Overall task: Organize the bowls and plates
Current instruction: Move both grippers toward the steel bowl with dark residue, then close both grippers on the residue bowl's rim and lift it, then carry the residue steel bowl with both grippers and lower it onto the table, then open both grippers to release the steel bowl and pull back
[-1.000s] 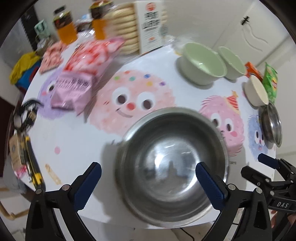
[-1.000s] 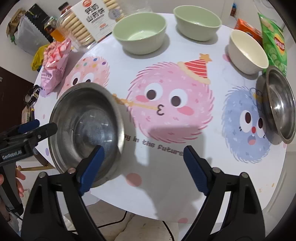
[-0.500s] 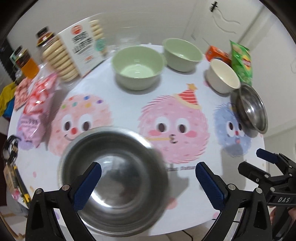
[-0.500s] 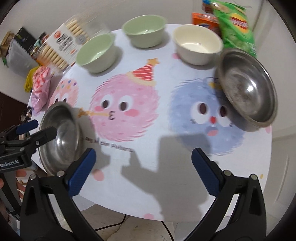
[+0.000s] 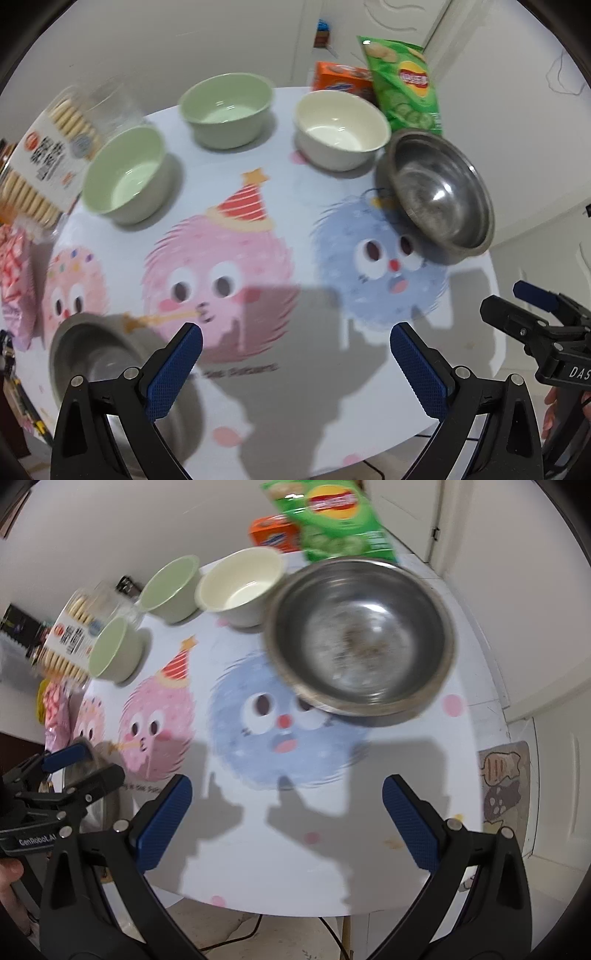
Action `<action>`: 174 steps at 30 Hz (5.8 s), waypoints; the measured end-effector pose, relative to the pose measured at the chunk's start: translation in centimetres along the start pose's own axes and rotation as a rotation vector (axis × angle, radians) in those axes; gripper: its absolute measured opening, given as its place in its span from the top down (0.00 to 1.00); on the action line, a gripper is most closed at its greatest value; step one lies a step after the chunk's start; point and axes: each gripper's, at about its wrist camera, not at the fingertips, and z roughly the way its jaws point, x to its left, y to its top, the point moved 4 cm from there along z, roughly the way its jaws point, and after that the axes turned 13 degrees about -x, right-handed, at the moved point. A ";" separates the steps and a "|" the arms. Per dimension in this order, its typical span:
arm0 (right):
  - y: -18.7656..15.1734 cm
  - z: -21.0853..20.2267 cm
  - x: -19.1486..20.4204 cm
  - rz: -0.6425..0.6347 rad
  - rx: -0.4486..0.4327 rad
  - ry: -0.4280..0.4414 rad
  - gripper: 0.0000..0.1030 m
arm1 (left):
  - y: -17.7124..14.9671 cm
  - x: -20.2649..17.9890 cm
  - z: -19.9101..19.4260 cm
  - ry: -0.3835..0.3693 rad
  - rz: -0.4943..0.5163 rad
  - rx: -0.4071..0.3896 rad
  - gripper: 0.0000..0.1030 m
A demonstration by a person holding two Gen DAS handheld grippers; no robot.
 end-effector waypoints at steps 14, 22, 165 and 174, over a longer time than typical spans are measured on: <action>3.8 0.8 -8.7 0.067 -0.032 -0.071 0.00 | 4.2 -7.5 5.3 -0.037 -0.054 0.016 0.00; 4.9 3.5 -11.6 0.118 0.008 -0.072 0.00 | 4.6 -9.2 8.8 -0.018 -0.097 0.059 0.00; -11.2 7.2 29.2 -0.453 0.272 0.244 0.71 | -15.2 25.6 -4.5 0.313 -0.394 0.108 0.75; -11.2 6.6 29.0 -0.479 0.260 0.230 0.52 | -15.8 25.5 -4.4 0.310 -0.386 0.113 0.69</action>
